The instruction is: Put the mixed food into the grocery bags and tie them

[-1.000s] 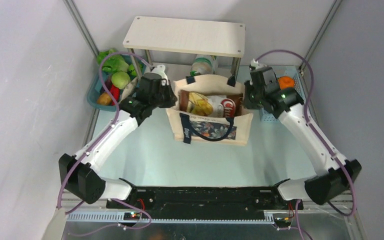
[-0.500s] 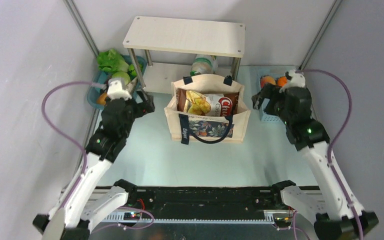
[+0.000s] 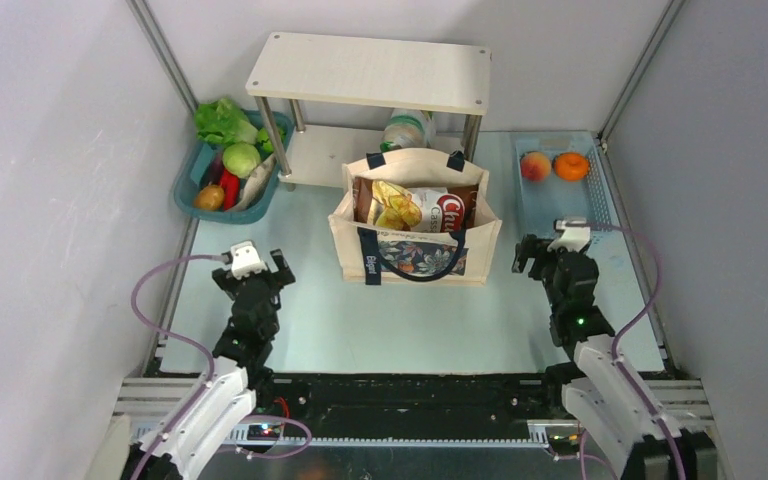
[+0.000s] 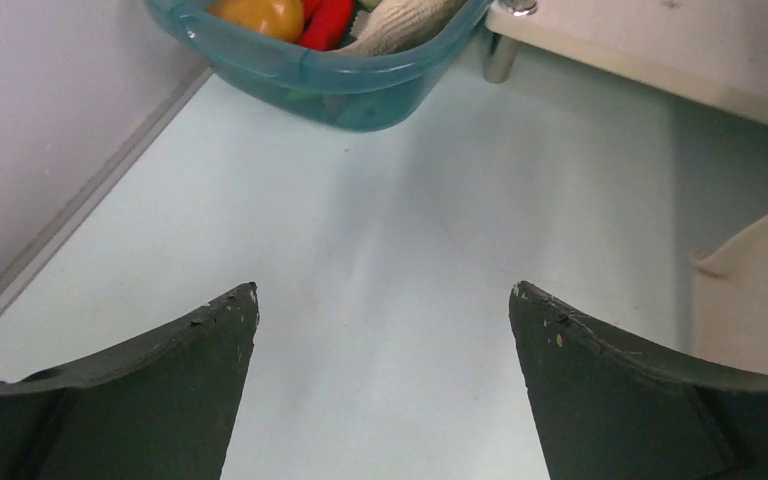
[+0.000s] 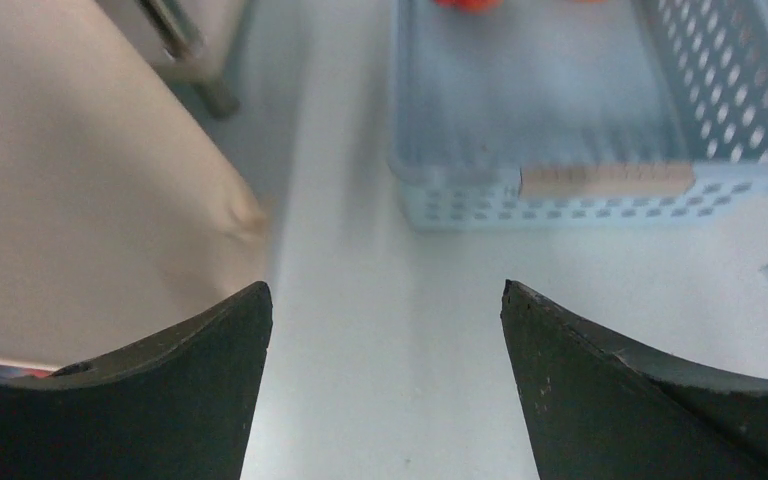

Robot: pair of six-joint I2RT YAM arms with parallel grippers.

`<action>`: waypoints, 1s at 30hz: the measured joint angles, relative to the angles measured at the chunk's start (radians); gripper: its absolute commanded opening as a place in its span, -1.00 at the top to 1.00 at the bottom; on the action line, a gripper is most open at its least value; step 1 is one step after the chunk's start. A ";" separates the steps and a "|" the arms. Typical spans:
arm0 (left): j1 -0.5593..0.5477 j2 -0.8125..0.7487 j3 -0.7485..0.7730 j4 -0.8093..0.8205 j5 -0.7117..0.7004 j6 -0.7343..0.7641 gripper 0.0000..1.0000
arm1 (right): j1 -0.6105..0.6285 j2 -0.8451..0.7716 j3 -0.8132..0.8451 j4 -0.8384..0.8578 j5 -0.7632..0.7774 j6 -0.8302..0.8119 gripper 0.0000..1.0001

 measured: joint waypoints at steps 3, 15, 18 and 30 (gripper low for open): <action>0.018 0.004 -0.087 0.141 0.003 0.076 -0.99 | -0.051 0.074 -0.134 0.185 -0.032 -0.021 -0.74; 0.189 0.355 -0.107 0.566 0.145 0.217 -0.98 | -0.164 0.531 -0.195 0.768 -0.175 -0.053 -0.73; 0.273 0.428 -0.086 0.606 0.233 0.201 -0.97 | -0.170 0.631 -0.196 0.818 -0.182 -0.053 -0.76; 0.401 0.684 -0.007 0.802 0.451 0.146 -0.99 | -0.192 0.639 -0.142 0.825 -0.190 -0.049 -0.99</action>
